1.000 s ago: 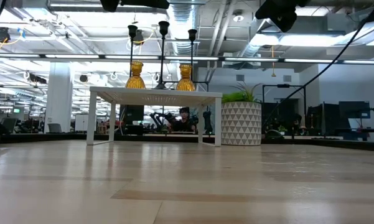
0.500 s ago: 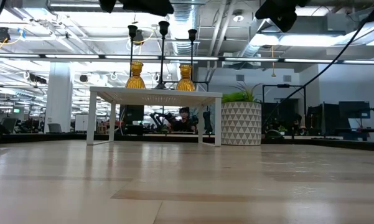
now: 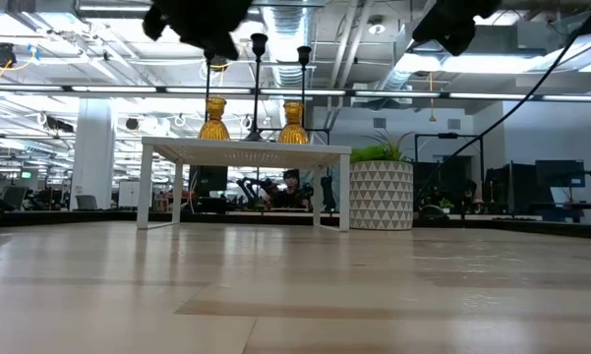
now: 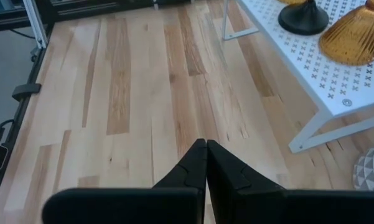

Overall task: Pick & Place candle stick holders
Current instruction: Adjust the candle holders on the shelf

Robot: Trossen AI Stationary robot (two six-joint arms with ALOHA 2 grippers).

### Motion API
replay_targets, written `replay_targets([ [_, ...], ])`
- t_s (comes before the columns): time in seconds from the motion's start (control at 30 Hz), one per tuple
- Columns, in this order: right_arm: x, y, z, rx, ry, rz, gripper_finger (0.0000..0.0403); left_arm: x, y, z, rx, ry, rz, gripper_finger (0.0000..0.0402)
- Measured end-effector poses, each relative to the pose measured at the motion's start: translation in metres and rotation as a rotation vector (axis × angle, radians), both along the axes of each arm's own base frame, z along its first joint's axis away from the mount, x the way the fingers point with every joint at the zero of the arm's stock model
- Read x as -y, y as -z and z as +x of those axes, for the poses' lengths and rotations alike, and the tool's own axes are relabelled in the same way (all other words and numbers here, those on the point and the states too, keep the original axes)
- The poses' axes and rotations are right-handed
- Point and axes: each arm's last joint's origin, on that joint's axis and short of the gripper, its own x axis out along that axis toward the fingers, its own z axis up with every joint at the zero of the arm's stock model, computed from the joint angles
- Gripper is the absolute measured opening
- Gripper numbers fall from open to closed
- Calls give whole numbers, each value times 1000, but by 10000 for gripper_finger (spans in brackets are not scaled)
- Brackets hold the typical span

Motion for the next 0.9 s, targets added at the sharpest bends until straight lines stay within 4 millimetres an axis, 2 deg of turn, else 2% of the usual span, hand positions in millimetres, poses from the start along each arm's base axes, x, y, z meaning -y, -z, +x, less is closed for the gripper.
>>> replay_targets([
  [0.17, 0, 0, 0, 0, -6, -8, 0, -21, -1, -31, 52, 12, -89, 5],
  [0.33, 0, 0, 0, 1, -15, -19, 0, -41, 17, -52, 116, -84, -124, 4],
  [0.67, 0, 0, 0, 1, -15, -19, 0, -71, 51, -55, 149, -268, -88, 4],
  [0.9, 0, 0, 0, 0, -15, -19, 0, -89, 56, -56, 193, -366, -80, 5],
])
